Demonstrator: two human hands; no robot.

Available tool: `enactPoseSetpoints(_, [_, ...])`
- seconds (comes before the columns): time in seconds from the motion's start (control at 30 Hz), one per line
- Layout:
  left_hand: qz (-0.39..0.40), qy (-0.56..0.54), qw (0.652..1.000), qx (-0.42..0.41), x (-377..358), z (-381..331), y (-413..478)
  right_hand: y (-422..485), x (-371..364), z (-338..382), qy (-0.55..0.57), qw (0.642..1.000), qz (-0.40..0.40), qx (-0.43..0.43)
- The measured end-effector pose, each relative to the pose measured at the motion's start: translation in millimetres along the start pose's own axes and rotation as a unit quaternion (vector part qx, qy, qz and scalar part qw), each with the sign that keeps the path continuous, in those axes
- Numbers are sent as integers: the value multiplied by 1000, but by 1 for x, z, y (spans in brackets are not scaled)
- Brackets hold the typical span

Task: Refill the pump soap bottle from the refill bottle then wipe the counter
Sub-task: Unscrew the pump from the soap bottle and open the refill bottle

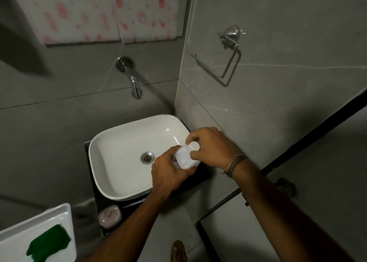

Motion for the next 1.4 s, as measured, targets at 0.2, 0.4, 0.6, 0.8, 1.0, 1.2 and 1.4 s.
enactPoseSetpoints(0.2, [-6,15,1000,-25,4,-1,4,-7,-5,-35,206,952,-214,-74])
enactPoseSetpoints(0.4, [18,-4,999,-36,1,23,-12,-37,-113,-101,289,903,-216,-234])
enactPoseSetpoints(0.6, [11,-17,1000,-12,3,45,-26,-24,-194,-137,303,889,-128,-320])
enactPoseSetpoints(0.8, [-10,2,1000,14,8,58,-37,1,-225,-140,317,887,-66,-329])
enactPoseSetpoints(1.0, [-41,-3,999,34,12,66,-47,3,-263,-127,317,892,15,-323])
enactPoseSetpoints(1.2, [-58,-6,997,44,15,72,-53,-1,-281,-121,293,906,43,-302])
enactPoseSetpoints(1.4, [-71,-5,996,47,20,73,-57,2,-286,-117,293,914,35,-278])
Point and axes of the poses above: each hand's wrist, its own y-axis towards the middle knuckle, its own x-axis out of the back of the hand, z = x × y, the point moved 2 cm from there along y, towards the middle knuckle, and after that the axes turned 2 degrees about x, right-handed, at the moved point
